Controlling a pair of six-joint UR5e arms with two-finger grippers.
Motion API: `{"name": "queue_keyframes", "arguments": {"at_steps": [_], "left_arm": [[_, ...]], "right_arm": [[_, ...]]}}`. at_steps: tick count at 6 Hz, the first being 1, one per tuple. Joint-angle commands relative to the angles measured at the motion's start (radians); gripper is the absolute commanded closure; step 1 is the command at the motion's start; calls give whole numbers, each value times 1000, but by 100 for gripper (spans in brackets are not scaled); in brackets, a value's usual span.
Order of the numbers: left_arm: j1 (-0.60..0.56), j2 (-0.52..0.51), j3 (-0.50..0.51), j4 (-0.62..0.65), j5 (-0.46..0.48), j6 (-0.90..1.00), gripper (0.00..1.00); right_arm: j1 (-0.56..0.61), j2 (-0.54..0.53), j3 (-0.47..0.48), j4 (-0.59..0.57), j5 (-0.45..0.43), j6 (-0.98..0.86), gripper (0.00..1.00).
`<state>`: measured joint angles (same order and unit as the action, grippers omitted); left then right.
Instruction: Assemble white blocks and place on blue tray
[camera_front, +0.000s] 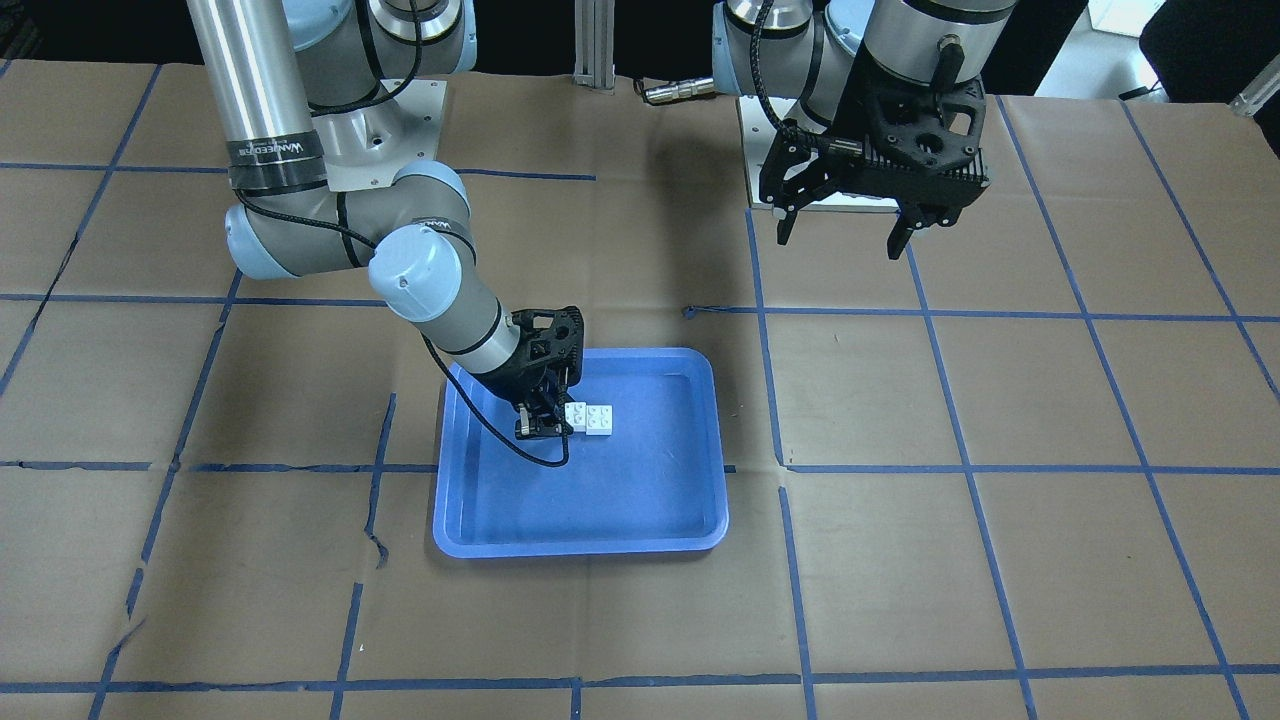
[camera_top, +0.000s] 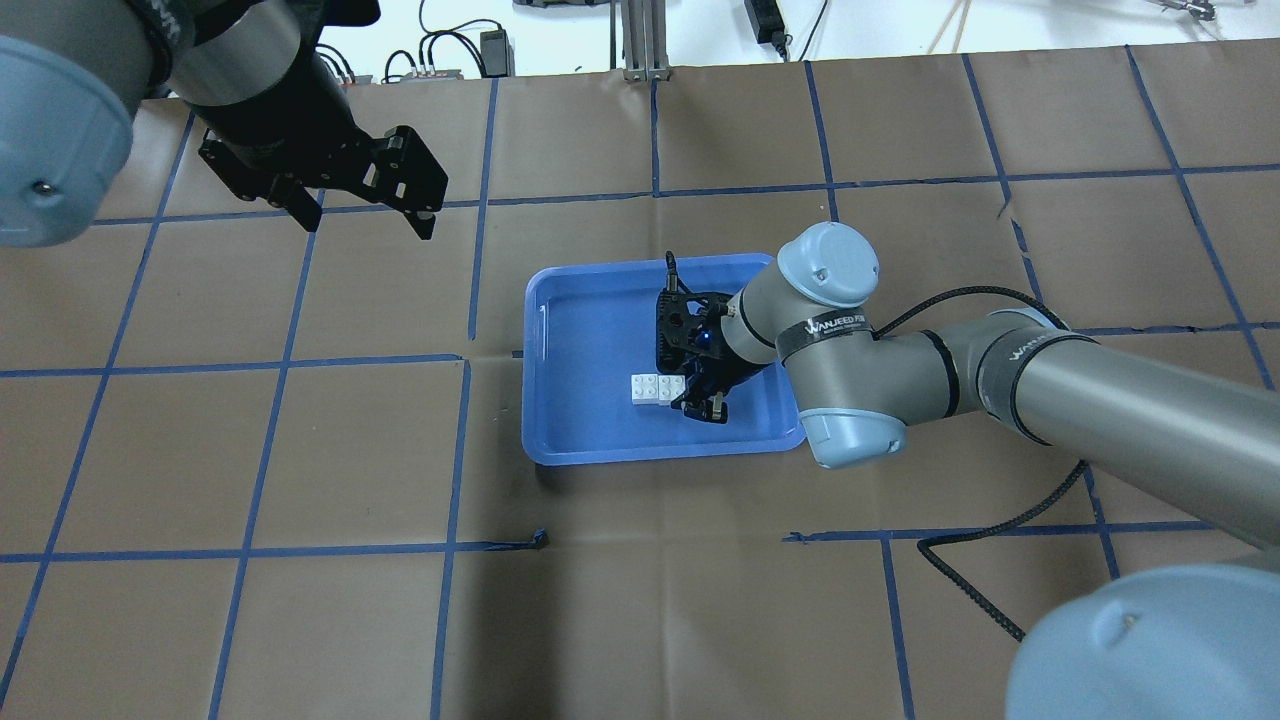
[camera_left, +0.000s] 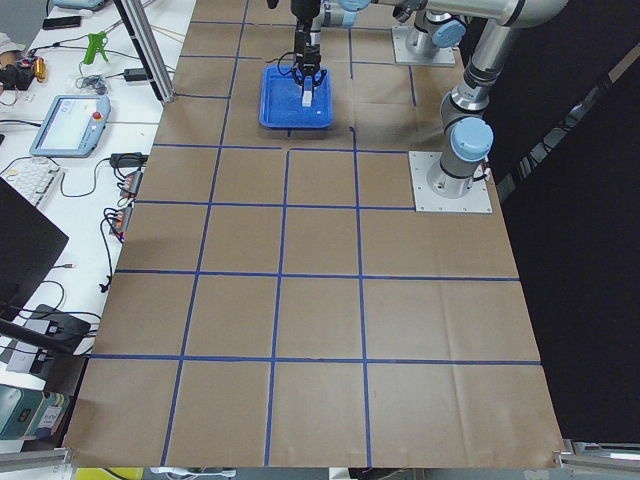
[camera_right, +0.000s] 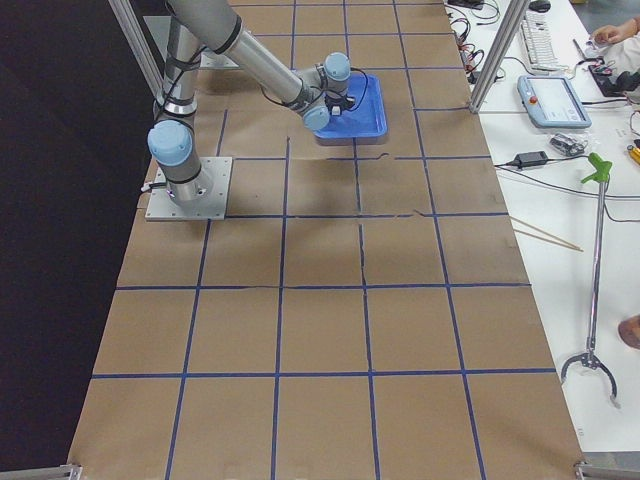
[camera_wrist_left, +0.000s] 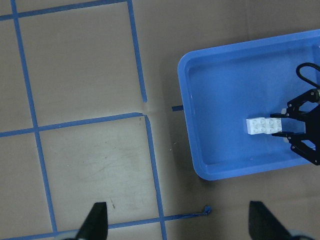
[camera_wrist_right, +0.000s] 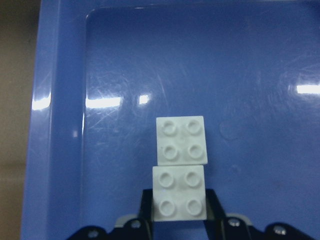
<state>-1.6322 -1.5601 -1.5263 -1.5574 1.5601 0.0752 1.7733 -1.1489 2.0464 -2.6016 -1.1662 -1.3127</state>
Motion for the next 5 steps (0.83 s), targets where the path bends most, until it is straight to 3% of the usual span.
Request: {"name": "queue_keyframes", "arguments": {"at_steps": [1,3,5], "left_arm": [[0,0,0,0,0,0,1],[0,0,0,0,0,0,1],[0,0,0,0,0,0,1]], "right_arm": [[0,0,0,2,-1,6,65],[0,0,0,0,0,7,44],[0,0,-2,0,0,7,30]]}}
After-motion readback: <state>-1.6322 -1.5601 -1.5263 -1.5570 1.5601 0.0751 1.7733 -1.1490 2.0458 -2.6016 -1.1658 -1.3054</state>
